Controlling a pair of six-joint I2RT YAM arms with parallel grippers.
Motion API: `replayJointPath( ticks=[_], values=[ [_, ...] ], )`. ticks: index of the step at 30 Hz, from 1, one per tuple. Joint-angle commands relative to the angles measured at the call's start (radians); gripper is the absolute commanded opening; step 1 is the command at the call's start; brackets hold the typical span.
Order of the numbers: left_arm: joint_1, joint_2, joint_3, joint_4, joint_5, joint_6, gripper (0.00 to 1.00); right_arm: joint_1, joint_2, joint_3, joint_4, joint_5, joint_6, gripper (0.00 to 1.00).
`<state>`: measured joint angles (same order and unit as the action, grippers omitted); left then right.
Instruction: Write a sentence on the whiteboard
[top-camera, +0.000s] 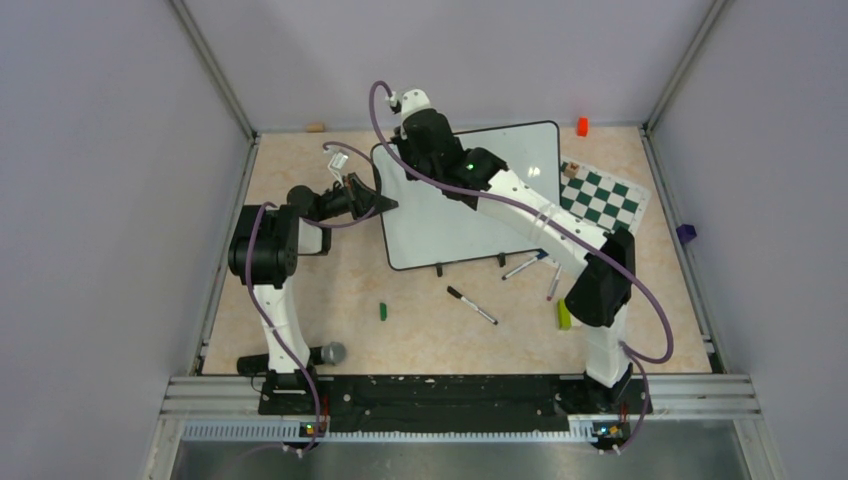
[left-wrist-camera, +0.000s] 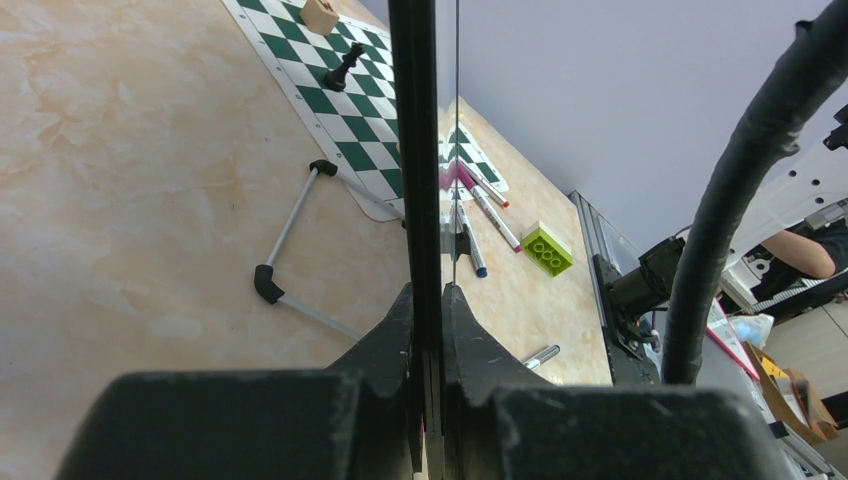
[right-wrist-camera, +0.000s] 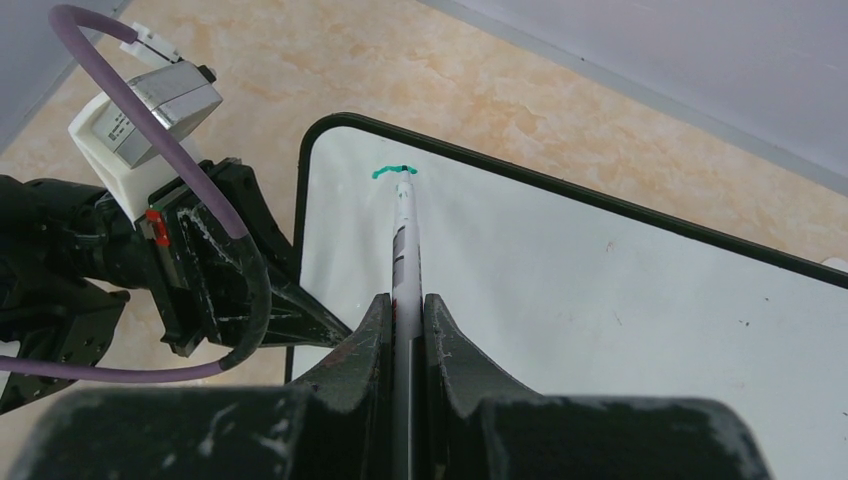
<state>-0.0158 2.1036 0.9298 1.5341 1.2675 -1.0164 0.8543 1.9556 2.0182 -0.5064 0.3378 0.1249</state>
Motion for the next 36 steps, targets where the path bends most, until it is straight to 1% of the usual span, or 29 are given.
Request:
replayJointPath(
  ticks=[1,24,36],
  values=[
    [-0.032,0.024,-0.007,0.084,0.171,0.129,0.0,-0.006,-0.001,0.046,0.011,-0.01,-0.002,0.0],
    [-0.034,0.022,-0.008,0.084,0.171,0.13,0.0,-0.006,0.05,0.065,0.01,0.003,-0.01,0.0],
    [-0.033,0.022,-0.008,0.084,0.171,0.13,0.0,-0.006,0.041,0.059,-0.033,0.007,-0.006,0.0]
  ],
)
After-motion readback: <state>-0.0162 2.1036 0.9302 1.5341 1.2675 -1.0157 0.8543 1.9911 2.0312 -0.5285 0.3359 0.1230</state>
